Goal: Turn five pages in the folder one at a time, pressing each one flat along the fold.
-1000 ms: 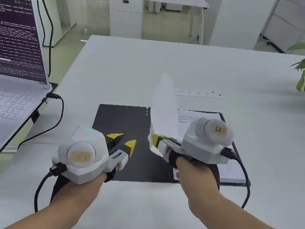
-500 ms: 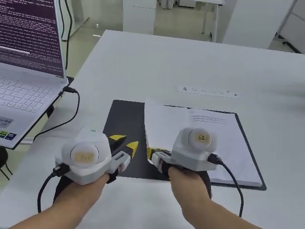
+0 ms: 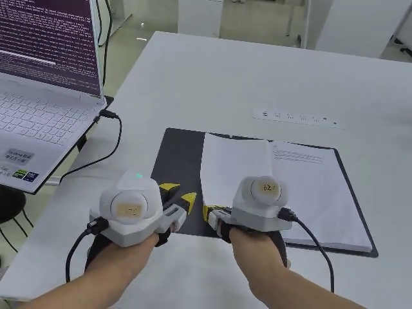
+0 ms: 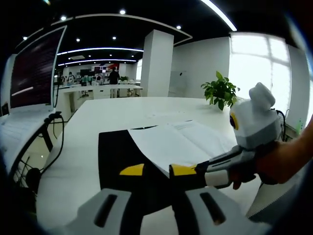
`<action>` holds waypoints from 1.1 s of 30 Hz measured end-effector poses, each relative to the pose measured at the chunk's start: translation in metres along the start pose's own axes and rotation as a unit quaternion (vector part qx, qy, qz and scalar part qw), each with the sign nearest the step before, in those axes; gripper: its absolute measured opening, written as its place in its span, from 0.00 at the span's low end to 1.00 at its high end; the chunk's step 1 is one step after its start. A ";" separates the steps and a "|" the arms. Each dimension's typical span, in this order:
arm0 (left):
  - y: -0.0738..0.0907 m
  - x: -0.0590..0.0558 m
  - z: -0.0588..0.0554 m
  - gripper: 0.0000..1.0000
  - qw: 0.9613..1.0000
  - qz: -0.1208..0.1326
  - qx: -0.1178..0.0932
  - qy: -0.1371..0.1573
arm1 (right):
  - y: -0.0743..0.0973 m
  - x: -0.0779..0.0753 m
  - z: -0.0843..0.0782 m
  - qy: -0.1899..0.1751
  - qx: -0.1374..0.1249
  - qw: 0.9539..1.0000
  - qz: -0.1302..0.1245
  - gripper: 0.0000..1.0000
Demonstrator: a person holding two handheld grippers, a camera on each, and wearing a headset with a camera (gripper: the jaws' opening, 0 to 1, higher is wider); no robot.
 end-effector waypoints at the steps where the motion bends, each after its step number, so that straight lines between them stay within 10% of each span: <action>1: 0.000 0.000 -0.001 0.18 1.000 0.000 0.002 0.000 | -0.003 -0.002 -0.001 -0.002 0.003 1.000 -0.001 0.00; 18: -0.014 -0.003 -0.028 0.16 0.999 -0.006 0.044 0.006 | -0.019 -0.007 -0.019 -0.003 0.028 1.000 0.010 0.00; 33: -0.041 -0.021 -0.027 0.13 0.998 -0.021 0.052 -0.008 | 0.014 -0.013 -0.009 0.036 -0.024 0.999 0.030 0.12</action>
Point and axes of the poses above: the centre of the closed fingertips' face, and the gripper's own axes: y roughly backward along the fingers, x roughly to its left, z roughly out of its top, the point moved 5 cm from there along y, roughly backward along the fingers, and after that the axes turned 12 degrees about -y, right-handed, at the moved point
